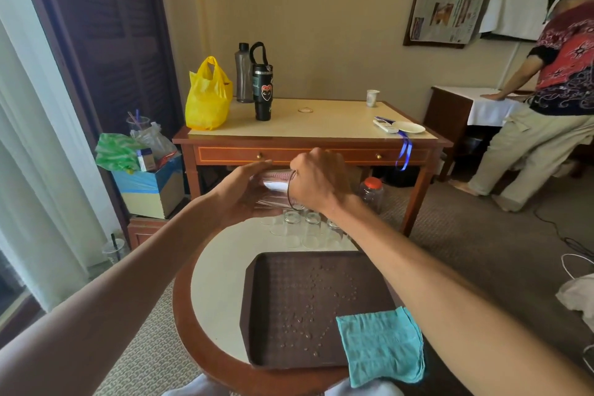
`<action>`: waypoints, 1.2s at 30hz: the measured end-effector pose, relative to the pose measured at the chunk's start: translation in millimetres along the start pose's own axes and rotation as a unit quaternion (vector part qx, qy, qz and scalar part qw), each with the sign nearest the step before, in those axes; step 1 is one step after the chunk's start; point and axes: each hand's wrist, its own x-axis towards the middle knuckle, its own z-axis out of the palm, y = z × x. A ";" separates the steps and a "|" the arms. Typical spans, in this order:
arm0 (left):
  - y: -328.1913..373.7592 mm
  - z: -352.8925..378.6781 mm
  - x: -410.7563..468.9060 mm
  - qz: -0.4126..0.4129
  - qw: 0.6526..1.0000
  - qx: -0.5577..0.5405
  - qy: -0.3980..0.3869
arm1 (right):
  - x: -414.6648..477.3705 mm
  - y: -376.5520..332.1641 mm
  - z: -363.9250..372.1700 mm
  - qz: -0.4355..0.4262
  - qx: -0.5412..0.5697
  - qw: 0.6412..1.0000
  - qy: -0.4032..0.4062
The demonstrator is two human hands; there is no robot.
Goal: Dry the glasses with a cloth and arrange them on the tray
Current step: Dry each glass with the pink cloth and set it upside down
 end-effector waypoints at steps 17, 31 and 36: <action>-4.2 2.5 0.7 0.104 0.992 0.070 0.025 | -11.5 1.6 27.0 0.301 0.242 0.899 -0.205; -0.2 15.9 2.0 0.097 0.979 0.164 0.074 | -24.8 17.4 46.7 0.346 0.317 0.855 -0.218; -6.9 16.4 -3.4 0.147 0.973 0.156 0.089 | -17.3 19.9 39.2 0.374 0.409 0.761 -0.338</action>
